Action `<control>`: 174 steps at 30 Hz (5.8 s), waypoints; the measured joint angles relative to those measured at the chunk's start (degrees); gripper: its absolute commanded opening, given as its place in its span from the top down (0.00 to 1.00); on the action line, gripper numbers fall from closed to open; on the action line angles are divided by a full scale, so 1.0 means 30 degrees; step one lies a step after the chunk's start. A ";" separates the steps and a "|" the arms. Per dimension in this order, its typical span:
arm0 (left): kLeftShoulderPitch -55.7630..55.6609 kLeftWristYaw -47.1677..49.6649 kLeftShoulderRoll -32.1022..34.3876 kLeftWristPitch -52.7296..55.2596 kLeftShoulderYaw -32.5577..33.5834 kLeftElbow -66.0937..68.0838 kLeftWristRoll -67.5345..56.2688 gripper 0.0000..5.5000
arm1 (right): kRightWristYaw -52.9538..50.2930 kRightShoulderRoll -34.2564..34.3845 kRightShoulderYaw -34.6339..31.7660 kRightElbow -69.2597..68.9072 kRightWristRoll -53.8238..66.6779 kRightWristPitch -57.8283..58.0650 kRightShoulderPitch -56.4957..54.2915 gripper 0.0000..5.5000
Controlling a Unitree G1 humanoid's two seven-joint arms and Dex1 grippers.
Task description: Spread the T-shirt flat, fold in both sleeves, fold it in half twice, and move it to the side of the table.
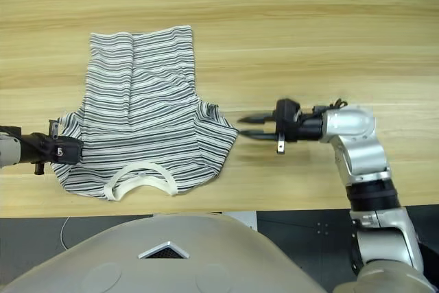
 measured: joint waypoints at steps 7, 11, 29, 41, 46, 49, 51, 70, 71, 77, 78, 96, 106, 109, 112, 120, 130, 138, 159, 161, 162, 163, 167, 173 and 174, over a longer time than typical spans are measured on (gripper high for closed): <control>-0.2986 -0.1542 0.0695 0.0033 0.2710 -0.1722 -0.2217 0.83 | -0.3140 0.5321 0.1543 0.5753 -0.2701 -0.2161 -0.5480 0.79; -0.7994 -0.1991 -0.0112 -0.0438 0.1809 0.0326 -0.2191 0.83 | -0.4994 0.8594 0.2741 1.2320 -0.5357 -0.4584 -0.8611 0.79; -2.1165 0.8696 -1.2422 -0.3867 -0.5622 2.7596 0.4805 0.83 | -1.3288 1.3199 0.3696 2.5171 -1.1705 -0.5888 -1.5013 0.79; -2.1095 0.9686 -1.1855 -0.4448 -0.5595 2.8924 0.4760 0.83 | -1.5206 1.1104 0.5128 2.5187 -1.5213 -0.5403 -1.5260 0.79; -2.0960 0.9823 -1.1664 -0.4688 -0.5555 2.8930 0.4761 0.83 | -1.5247 1.0583 0.5175 2.5146 -1.5327 -0.5445 -1.5239 0.79; -2.0777 1.1080 -1.1589 -0.5491 -0.5210 2.8975 0.4669 0.83 | -1.4670 1.0524 0.4720 2.5051 -1.5160 -0.6407 -1.5033 0.79; -2.0920 1.2311 -1.1598 -0.6426 -0.4593 2.8880 0.4285 0.83 | -1.4097 1.0677 0.4296 2.4995 -1.4603 -0.7335 -1.4688 0.79; -1.6386 1.0243 -0.7791 -1.2056 -0.2501 2.0007 0.0897 0.83 | -1.4628 0.9441 0.4855 2.4764 -1.6284 -0.8842 -1.4641 0.79; -1.5220 0.9044 -0.7549 -1.1249 -0.2039 1.7940 -0.0892 0.83 | -1.4906 0.9317 0.4765 2.4819 -1.6277 -0.8789 -1.4620 0.79; -0.8056 0.1920 -0.5610 -0.3410 0.2140 0.8768 -1.2520 0.83 | -1.6281 0.8966 0.3053 2.4614 -1.5135 -0.9634 -1.4606 0.79; -0.6666 0.0466 -0.4842 -0.1689 0.3632 0.7929 -1.4522 0.83 | -1.6767 0.8730 0.2488 2.4474 -1.4663 -0.9994 -1.4624 0.79; 0.0031 -0.3907 -0.6686 0.0998 0.7107 1.1528 -1.3220 0.50 | -1.6157 0.7030 0.0178 2.1956 -1.2206 -1.2605 -1.4685 0.78; -0.1010 -0.3888 -0.7427 0.1451 0.6886 1.2775 -1.2310 0.47 | -1.6037 0.7007 0.0200 2.1819 -1.2209 -1.2607 -1.4427 0.78; -0.1305 -0.3794 -0.7641 0.0876 0.6566 1.3109 -1.1917 0.50 | -1.6048 0.7006 0.0216 2.1804 -1.2216 -1.2608 -1.4363 0.78; -0.1771 -0.3487 -0.7867 0.0325 0.6314 1.3687 -1.1550 0.60 | -1.6048 0.7007 0.0246 2.1805 -1.2225 -1.2609 -1.4190 0.78; -0.2366 -0.3538 -0.7944 0.0107 0.6170 1.4415 -1.1560 0.83 | -1.6051 0.7008 0.0422 2.1806 -1.2317 -1.2609 -1.4079 0.78; -0.0894 -0.4640 -0.7939 0.1669 0.6968 1.2506 -1.2729 0.98 | -1.6069 0.7039 0.0783 2.1809 -1.2413 -1.2608 -1.4064 0.78; 0.0165 -0.4687 -0.7842 0.3172 0.8112 0.8304 -1.3437 0.98 | -1.6075 0.7091 0.0974 2.1804 -1.2413 -1.2607 -1.3967 0.78; 0.1878 -0.4244 -0.7759 0.4827 0.6656 0.0700 -1.2668 0.98 | -1.6011 0.7329 0.1110 2.1660 -1.2410 -1.2591 -1.3567 0.78; 0.1600 -0.4093 -0.7853 0.5185 0.6015 0.0217 -1.2557 0.98 | -1.6006 0.7347 0.1118 2.1640 -1.2409 -1.2590 -1.3551 0.78; 0.1459 -0.3916 -0.7947 0.5212 0.5730 -0.0063 -1.2478 0.98 | -1.6001 0.7371 0.1137 2.1628 -1.2409 -1.2587 -1.3550 0.78; 0.1342 -0.3796 -0.7982 0.5248 0.5518 -0.0212 -1.2419 0.98 | -1.5994 0.7391 0.1146 2.1628 -1.2409 -1.2587 -1.3549 0.78; 0.0776 -0.3366 -0.8196 0.5308 0.4335 -0.0325 -1.1633 0.98 | -1.5978 0.7588 0.1168 2.1629 -1.2410 -1.2581 -1.3548 0.78; 0.0197 -0.3063 -0.8441 0.4727 0.2873 0.0937 -1.0229 0.91 | -1.5982 0.7660 0.1178 2.1629 -1.2410 -1.2572 -1.3520 0.78; 0.0071 -0.3054 -0.8456 0.4698 0.2722 0.1179 -1.0174 0.88 | -1.5982 0.7668 0.1177 2.1629 -1.2410 -1.2572 -1.3510 0.78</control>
